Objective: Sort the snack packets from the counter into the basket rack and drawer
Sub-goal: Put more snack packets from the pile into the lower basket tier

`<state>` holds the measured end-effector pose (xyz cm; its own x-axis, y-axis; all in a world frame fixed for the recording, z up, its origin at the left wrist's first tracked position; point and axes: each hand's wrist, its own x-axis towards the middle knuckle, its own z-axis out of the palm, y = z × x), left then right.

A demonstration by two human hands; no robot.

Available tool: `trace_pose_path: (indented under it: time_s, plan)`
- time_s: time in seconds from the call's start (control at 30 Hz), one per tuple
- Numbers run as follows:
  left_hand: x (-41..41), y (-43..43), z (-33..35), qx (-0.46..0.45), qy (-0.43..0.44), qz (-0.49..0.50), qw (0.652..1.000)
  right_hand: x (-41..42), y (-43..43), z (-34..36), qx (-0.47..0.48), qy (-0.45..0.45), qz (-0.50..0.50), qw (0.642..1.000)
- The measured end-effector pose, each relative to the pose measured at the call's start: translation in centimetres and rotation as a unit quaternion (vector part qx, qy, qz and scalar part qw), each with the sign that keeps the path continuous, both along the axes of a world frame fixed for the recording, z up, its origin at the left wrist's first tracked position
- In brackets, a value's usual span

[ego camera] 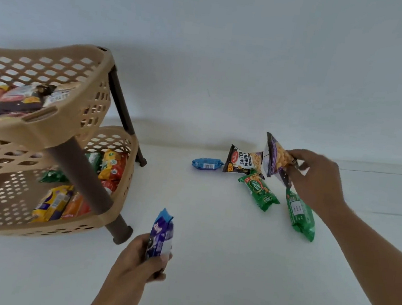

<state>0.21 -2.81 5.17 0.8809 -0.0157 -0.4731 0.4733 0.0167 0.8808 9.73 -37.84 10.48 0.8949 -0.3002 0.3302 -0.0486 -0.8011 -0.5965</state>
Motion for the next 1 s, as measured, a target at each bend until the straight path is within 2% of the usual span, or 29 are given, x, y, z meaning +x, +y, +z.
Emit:
trace_pose_path:
  time_s: [0.07,0.17,0.3,0.37,0.47,0.63,0.77,0.87,1.0]
  plan:
    - [-2.3,1.5,-0.4,-0.007,0.024,0.022,0.999,-3.3,2.4,0.7,0.114,-0.007,0.029,0.993]
    - [-5.4,3.5,-0.5,-0.007,0.061,0.028,0.998,-8.1,6.5,0.8,0.277,0.01,0.07,0.958]
    - [-9.0,6.6,0.0,-0.012,0.082,0.053,0.995,-13.1,11.5,-0.3,0.467,0.046,0.105,0.877]
    - [-10.5,8.3,0.2,-0.02,0.074,0.072,0.994,-15.0,13.8,-1.1,0.505,0.073,0.141,0.849]
    - [-12.0,11.1,0.7,-0.036,0.054,0.107,0.992,-17.2,17.1,-2.3,0.49,0.106,0.176,0.847]
    - [-12.6,16.0,2.7,-0.084,0.048,0.132,0.987,-19.7,22.3,-2.4,0.318,0.117,0.226,0.913]
    - [-11.8,21.0,4.1,-0.084,0.043,0.144,0.985,-20.6,27.2,-1.9,0.235,0.091,0.234,0.939]
    - [-10.8,26.4,4.8,-0.031,0.018,0.155,0.987,-20.7,32.4,-1.7,0.25,0.082,0.222,0.939]
    - [-9.3,33.8,6.3,0.023,-0.007,0.105,0.994,-20.3,40.5,-1.9,0.321,0.101,0.177,0.925]
